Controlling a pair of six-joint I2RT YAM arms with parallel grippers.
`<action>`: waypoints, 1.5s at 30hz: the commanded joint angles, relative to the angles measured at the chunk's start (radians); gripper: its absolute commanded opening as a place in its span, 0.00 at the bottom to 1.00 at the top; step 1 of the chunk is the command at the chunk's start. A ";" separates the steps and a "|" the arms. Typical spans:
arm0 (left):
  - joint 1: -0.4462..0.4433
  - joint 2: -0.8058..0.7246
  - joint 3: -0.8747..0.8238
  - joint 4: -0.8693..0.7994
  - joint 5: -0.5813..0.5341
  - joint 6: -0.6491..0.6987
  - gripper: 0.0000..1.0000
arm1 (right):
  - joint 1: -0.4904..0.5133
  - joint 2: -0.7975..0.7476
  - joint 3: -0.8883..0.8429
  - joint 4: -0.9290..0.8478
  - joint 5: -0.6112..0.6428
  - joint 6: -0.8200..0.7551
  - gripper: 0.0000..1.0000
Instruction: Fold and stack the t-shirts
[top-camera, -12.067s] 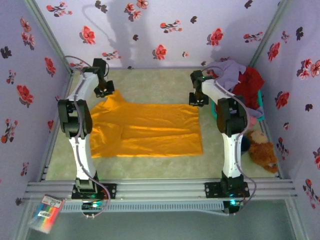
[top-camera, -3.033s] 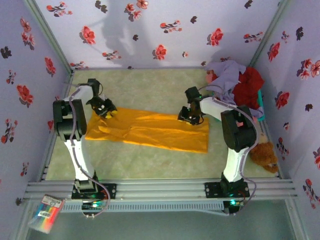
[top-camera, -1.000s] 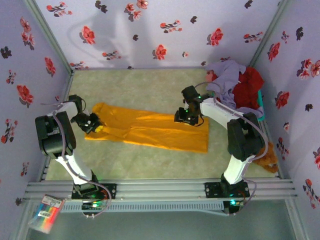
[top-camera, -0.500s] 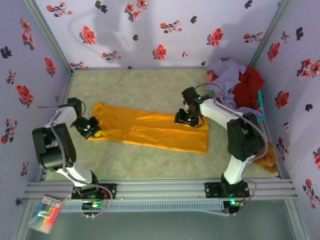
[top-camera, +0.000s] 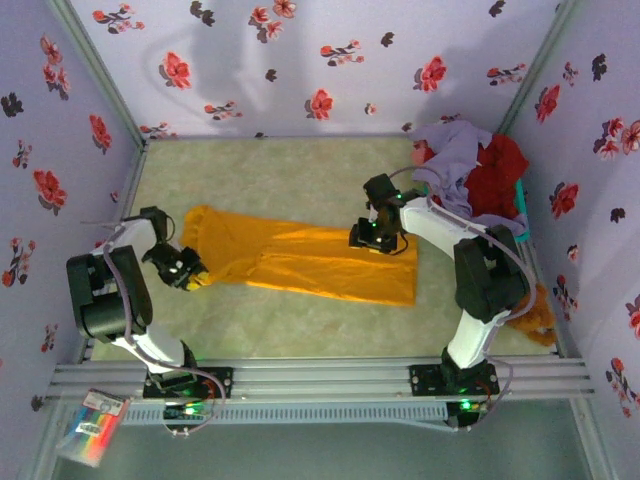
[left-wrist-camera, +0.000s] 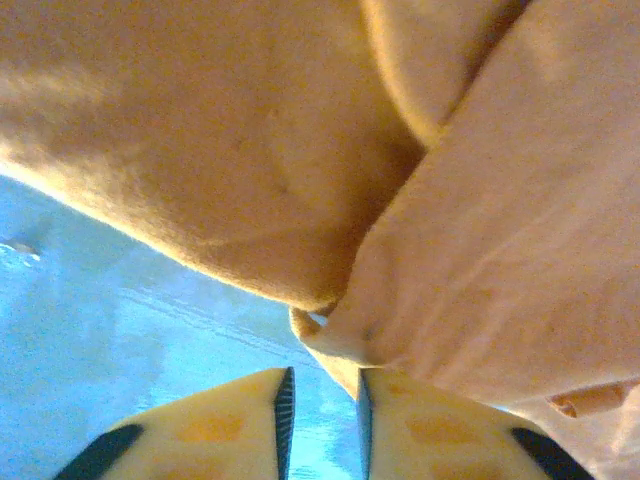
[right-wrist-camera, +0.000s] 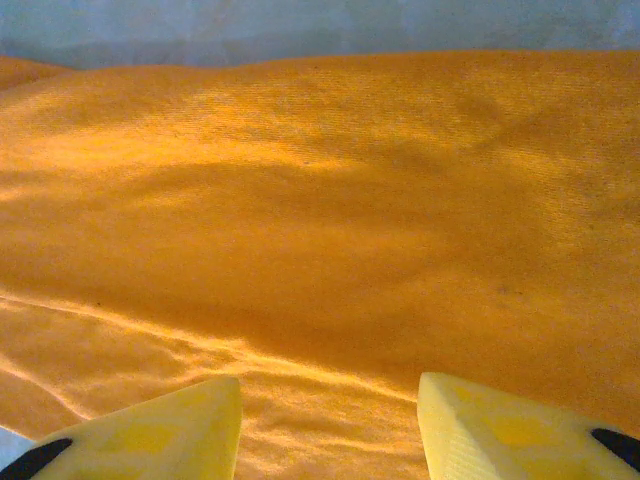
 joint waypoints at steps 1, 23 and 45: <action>-0.006 -0.042 0.079 -0.089 -0.061 0.008 0.39 | 0.006 -0.034 -0.010 -0.023 -0.006 -0.019 0.51; -0.019 0.211 0.335 0.044 -0.076 0.160 0.38 | 0.033 0.038 0.026 -0.044 -0.031 -0.028 0.52; -0.062 0.506 0.647 0.081 0.074 0.246 0.36 | 0.028 0.080 -0.047 0.026 -0.069 0.004 0.52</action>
